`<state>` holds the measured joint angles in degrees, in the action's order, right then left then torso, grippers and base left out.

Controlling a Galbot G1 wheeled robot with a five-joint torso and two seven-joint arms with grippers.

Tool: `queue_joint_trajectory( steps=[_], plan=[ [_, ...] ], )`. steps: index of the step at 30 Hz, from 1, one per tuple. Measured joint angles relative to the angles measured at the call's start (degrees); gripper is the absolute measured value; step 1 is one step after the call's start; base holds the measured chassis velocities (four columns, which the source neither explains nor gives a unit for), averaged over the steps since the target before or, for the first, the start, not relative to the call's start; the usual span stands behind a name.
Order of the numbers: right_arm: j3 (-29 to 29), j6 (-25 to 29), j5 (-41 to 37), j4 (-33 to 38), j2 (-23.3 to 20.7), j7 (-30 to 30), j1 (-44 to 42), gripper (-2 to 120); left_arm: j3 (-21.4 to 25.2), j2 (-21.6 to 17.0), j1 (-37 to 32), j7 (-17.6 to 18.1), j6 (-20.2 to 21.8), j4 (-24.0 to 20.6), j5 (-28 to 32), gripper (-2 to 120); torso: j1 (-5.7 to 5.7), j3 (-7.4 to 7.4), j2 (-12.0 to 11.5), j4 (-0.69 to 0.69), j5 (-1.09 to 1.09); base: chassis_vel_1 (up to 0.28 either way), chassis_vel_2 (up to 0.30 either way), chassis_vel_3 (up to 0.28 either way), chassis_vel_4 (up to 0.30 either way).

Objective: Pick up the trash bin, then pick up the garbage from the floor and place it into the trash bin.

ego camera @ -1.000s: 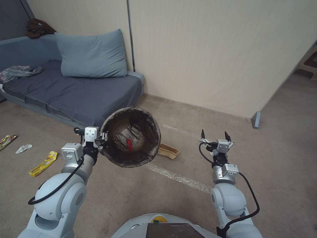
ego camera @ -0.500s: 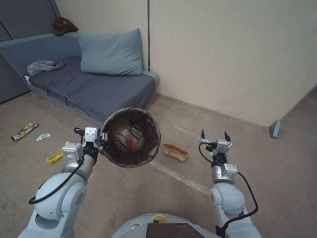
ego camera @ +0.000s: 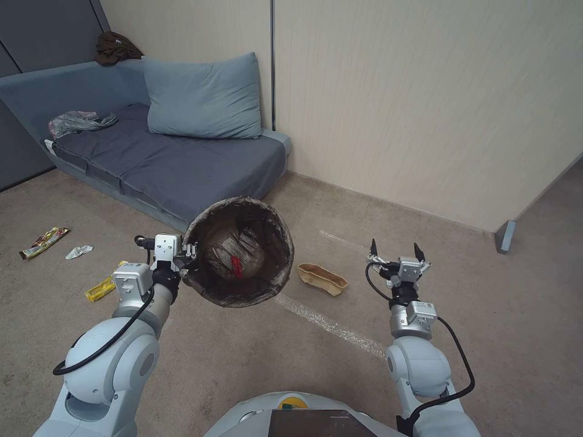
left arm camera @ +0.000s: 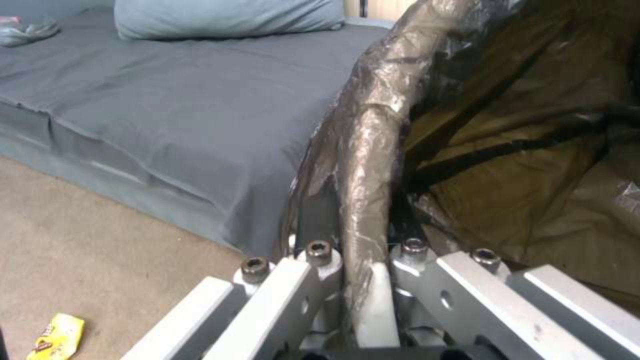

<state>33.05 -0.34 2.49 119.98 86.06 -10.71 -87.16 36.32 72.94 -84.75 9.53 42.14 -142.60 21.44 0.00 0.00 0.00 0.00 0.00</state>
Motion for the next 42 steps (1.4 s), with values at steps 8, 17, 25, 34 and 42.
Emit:
queue_joint_trajectory(
  steps=[8, 17, 25, 34, 42],
  plan=[
    [-5.50, -27.58, -10.73, 3.03, -13.97, -4.61, 9.13, 100, 0.62, -0.50, -0.16, -0.12, 0.00, -0.10, 0.01, 0, 0.00, 0.00, 0.00, 0.00, 0.02, 0.000, 0.000, 0.000, 0.000],
    [-19.79, -42.90, -35.46, -14.05, -30.65, -2.86, 33.65, 100, 0.92, 0.05, -1.63, 0.73, 0.00, -0.61, 0.43, 0, 0.00, 0.01, -0.01, 0.01, 0.01, 0.000, 0.000, 0.000, 0.000],
    [-33.09, -42.63, -33.31, -32.57, -27.05, 1.05, 45.63, 100, 1.32, 0.31, -1.98, 0.54, 0.00, -0.64, -0.68, 0, 0.01, 0.01, -0.01, 0.01, 0.00, 0.000, 0.000, 0.000, 0.000],
    [-39.42, -42.13, -28.94, -40.15, -20.09, 3.52, 46.66, 100, 0.96, 0.18, -1.52, 0.29, 0.00, -0.28, -0.96, 0, 0.01, 0.00, -0.01, 0.00, -0.02, 0.000, 0.000, 0.000, 0.000],
    [-41.28, -41.99, -27.27, -41.25, -18.07, 3.83, 45.47, 100, 0.77, -0.09, -1.07, 0.20, 0.00, 0.36, -0.98, 0, 0.00, 0.00, -0.01, 0.01, -0.02, 0.000, 0.000, 0.000, 0.000]
  ],
)
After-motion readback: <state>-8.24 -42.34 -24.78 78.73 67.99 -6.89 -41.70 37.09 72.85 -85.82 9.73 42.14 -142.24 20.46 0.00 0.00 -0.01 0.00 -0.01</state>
